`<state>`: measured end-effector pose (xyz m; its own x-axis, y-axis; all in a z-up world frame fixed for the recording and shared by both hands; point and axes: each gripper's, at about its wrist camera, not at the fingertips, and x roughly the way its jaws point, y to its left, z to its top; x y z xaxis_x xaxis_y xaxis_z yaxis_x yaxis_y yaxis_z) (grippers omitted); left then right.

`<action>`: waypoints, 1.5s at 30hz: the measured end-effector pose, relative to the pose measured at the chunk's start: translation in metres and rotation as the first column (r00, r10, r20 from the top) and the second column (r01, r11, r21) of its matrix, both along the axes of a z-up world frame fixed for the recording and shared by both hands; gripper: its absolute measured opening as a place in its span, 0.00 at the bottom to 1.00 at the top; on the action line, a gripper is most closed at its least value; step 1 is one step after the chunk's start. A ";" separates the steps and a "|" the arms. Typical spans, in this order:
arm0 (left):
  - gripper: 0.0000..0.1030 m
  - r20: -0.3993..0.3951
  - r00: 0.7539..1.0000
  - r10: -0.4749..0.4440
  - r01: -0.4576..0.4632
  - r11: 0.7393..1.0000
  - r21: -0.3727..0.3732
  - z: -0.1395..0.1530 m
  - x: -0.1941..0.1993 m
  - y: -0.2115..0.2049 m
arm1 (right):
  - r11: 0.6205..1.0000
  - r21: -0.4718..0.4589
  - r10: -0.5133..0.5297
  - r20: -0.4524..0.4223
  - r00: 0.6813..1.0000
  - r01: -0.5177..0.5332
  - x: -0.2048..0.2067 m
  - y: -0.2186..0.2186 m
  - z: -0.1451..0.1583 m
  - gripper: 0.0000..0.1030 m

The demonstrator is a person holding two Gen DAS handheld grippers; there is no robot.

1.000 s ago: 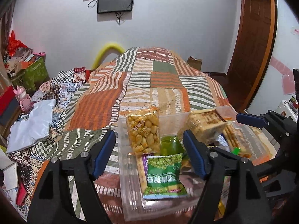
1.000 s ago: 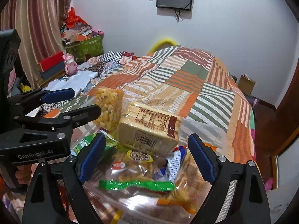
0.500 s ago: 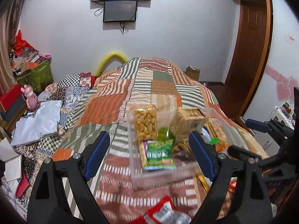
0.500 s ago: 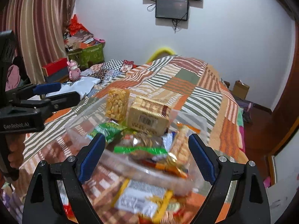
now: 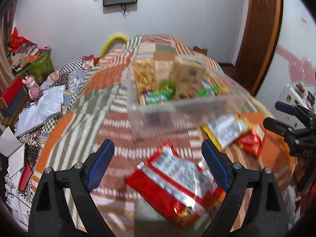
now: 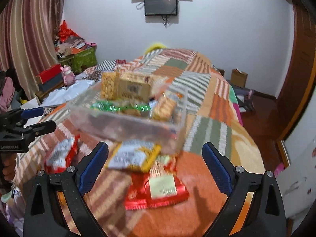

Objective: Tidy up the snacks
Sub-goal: 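Grasp the red-white chip bag with left tool while right tool grasps red bag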

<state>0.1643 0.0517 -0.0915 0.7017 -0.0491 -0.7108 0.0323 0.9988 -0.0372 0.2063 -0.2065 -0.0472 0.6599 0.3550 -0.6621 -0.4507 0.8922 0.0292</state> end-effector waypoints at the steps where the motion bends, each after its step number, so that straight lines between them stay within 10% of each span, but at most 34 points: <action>1: 0.88 -0.010 1.000 -0.006 0.006 1.000 0.002 -0.003 -0.002 -0.003 | 1.000 -0.003 -0.007 -0.011 1.000 0.007 -0.002 -0.003 -0.005 0.93; 29: 0.93 -0.118 0.990 0.079 -0.081 0.997 -0.011 -0.059 -0.020 0.032 | 0.996 -0.052 0.059 -0.198 0.979 -0.070 0.021 -0.004 -0.060 0.92; 33: 0.87 -0.125 0.989 0.081 -0.090 0.994 -0.068 -0.061 -0.019 0.037 | 0.996 -0.023 0.079 -0.194 0.978 -0.085 0.017 -0.005 -0.058 0.76; 45: 0.76 -0.088 0.993 0.077 -0.083 0.994 -0.072 -0.056 -0.030 0.035 | 0.999 0.033 0.027 -0.158 0.987 -0.022 0.005 -0.020 -0.053 0.68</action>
<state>0.1346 0.0871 -0.1474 0.6426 -0.0509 -0.7645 -0.0542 0.9923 -0.1116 0.2115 -0.2266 -0.1005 0.5385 0.3913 -0.7463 -0.4595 0.8787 0.1293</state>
